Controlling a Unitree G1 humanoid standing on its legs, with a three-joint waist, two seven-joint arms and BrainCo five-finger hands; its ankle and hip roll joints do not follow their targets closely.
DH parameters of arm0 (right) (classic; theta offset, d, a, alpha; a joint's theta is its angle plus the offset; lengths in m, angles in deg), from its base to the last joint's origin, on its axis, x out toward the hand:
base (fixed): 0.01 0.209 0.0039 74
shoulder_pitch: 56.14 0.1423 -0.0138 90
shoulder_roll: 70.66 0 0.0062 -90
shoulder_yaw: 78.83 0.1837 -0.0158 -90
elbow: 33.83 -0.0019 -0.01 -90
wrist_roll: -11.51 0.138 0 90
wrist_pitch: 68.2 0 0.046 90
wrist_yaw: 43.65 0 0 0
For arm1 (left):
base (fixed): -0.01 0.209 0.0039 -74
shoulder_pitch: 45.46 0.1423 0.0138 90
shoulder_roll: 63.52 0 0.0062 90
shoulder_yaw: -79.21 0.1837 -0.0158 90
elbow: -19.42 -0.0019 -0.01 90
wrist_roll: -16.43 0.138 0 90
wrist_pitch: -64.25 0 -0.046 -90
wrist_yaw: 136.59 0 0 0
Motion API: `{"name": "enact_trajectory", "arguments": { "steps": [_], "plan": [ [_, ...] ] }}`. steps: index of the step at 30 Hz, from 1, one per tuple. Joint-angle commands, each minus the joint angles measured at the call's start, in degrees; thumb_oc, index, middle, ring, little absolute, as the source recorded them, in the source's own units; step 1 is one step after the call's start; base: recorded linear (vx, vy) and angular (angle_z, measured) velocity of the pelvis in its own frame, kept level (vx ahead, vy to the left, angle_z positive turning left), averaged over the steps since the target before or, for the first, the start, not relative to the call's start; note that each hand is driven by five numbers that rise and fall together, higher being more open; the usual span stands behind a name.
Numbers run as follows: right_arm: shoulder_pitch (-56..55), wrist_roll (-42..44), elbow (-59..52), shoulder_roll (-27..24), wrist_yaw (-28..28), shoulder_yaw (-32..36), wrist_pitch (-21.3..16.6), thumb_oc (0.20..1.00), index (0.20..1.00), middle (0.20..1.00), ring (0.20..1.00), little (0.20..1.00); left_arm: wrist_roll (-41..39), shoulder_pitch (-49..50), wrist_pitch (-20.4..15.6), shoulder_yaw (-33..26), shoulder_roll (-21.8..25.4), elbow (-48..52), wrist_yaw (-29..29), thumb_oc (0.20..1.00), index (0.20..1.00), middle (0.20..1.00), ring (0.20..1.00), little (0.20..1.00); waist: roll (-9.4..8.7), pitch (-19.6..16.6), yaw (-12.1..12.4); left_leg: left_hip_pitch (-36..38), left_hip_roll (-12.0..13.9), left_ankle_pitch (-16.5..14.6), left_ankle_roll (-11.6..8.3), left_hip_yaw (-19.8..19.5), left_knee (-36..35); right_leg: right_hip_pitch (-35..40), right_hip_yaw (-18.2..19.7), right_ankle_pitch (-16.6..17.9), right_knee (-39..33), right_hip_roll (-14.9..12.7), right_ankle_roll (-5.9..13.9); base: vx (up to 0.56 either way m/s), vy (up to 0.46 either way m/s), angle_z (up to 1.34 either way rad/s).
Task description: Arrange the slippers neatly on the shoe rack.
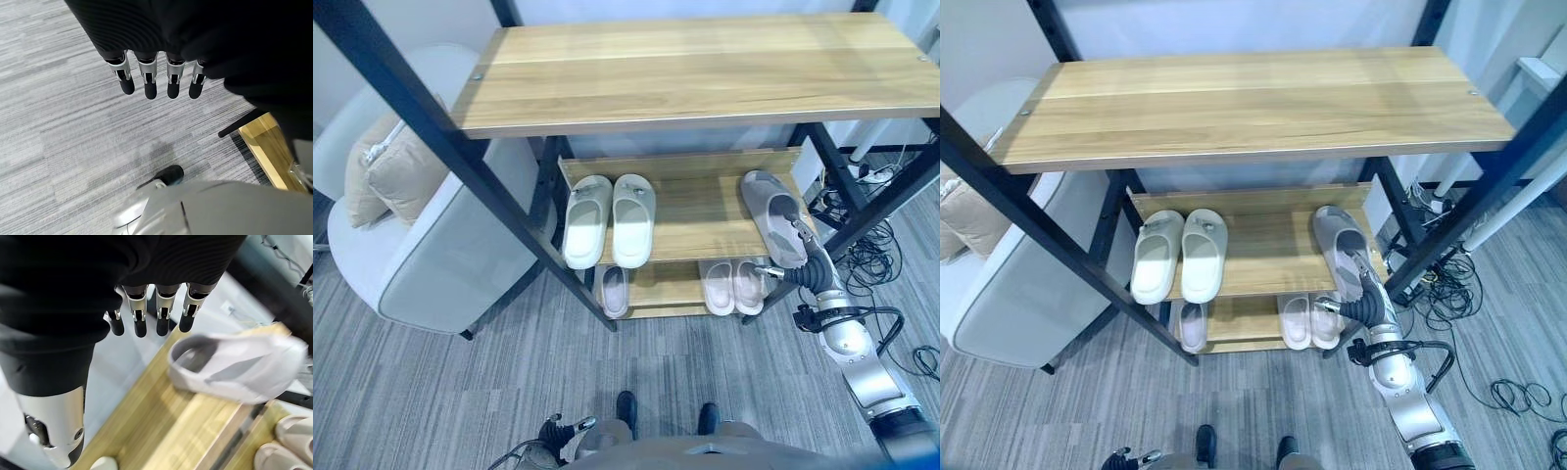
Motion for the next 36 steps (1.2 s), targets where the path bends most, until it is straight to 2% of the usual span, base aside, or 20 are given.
{"name": "enact_trajectory", "arguments": {
  "steps": [1,4,8,12,18,23,25,32,36],
  "plan": [
    [2.33,-0.26,-3.19,0.35,-0.99,0.49,-2.28,1.0,1.0,1.0,1.0,1.0,1.2,-0.42,-0.36,1.38,-0.31,-2.57,0.15,1.0,1.0,1.0,1.0,1.0,-1.71,-1.42,1.5,1.35,3.05,-4.87,-1.74,0.77,1.87,0.23,1.48,2.02,0.95,-6.85,5.61,0.04,0.045,0.05],
    [3.83,-2.12,-1.37,0.09,-2.54,1.0,-1.59,1.0,1.0,1.0,1.0,1.0,2.53,0.23,-0.37,2.44,-0.61,-2.71,-0.5,1.0,1.0,1.0,1.0,1.0,-1.9,-1.24,1.93,1.69,2.78,-4.87,-1.57,0.98,0.99,0.41,1.27,2.82,-0.45,-7.01,6.05,0.04,0.041,-0.01],
    [6.31,-3.8,3.6,0.04,-7.29,3.55,-0.01,1.0,1.0,1.0,1.0,1.0,2.76,1.52,-0.15,1.91,-0.3,-3.66,-0.21,1.0,1.0,1.0,1.0,1.0,-1.74,-0.82,2.91,1.08,2.62,-4.67,-1.62,0.69,0.37,0.5,0.6,3.77,-2.22,-7.12,6.41,0.01,0.017,0.0],
    [9.79,0.35,7.74,-0.49,-8.58,4.55,0.17,1.0,1.0,1.0,1.0,1.0,1.64,1.28,-0.23,1.88,0.6,-3.62,-0.13,1.0,1.0,1.0,1.0,1.0,-1.55,0.35,3.99,-0.99,2.3,-3.96,-1.77,-0.35,0.37,-0.64,-0.31,4.61,-2.66,-7.49,6.65,-0.03,0.035,0.1],
    [14.76,2.03,12.74,-2.52,-11.19,5.36,0.57,1.0,1.0,1.0,1.0,1.0,0.07,-0.46,-1.02,3.09,1.16,-2.86,0.35,1.0,1.0,1.0,1.0,1.0,-1.33,2.07,5.17,-5.06,1.76,-2.77,-1.99,-1.89,0.37,-3.11,-2.15,5.89,-2.93,-8.41,7.08,-0.04,0.034,0.24],
    [16.4,4.26,17.11,0.9,-19.06,9.84,1.06,1.0,1.0,1.0,1.0,1.0,-2.06,-1.84,-1.54,3.27,0.64,-2.26,2.11,1.0,1.0,1.0,1.0,1.0,-0.6,2.55,5.7,-8.89,1.32,-1.72,-2.62,-3.27,0.37,-4.99,-3.87,6.96,-3.68,-9.25,7.26,0.0,0.041,0.16],
    [16.44,5.5,18.24,2.04,-20.54,10.87,0.94,1.0,1.0,1.0,1.0,1.0,-2.43,-2.12,-1.43,3.32,0.65,-2.04,2.66,1.0,1.0,1.0,1.0,1.0,-0.49,2.65,5.71,-9.23,1.19,-1.75,-2.61,-3.56,0.37,-5.14,-4.09,6.97,-3.63,-9.36,7.31,0.01,0.022,0.19],
    [17.41,13.3,22.59,4.21,-18.48,9.83,-0.35,1.0,1.0,1.0,1.0,1.0,-3.12,-1.66,-1.21,3.38,0.9,-1.86,2.92,1.0,1.0,1.0,1.0,1.0,-0.66,2.52,6.46,-9.01,0.72,-2.23,-2.55,-3.8,0.37,-4.55,-4.6,7.21,-3.96,-9.83,7.5,0.02,0.015,0.05],
    [18.6,13.28,23.53,4.66,-17.11,7.57,-0.17,1.0,1.0,1.0,1.0,1.0,-2.92,-1.35,-1.07,3.78,0.85,-1.98,2.73,1.0,1.0,1.0,1.0,1.0,-0.91,2.2,6.77,-8.73,0.69,-2.46,-2.47,-3.85,0.37,-4.22,-4.71,7.2,-4.1,-9.93,7.56,0.01,0.005,0.02]
  ]
}}
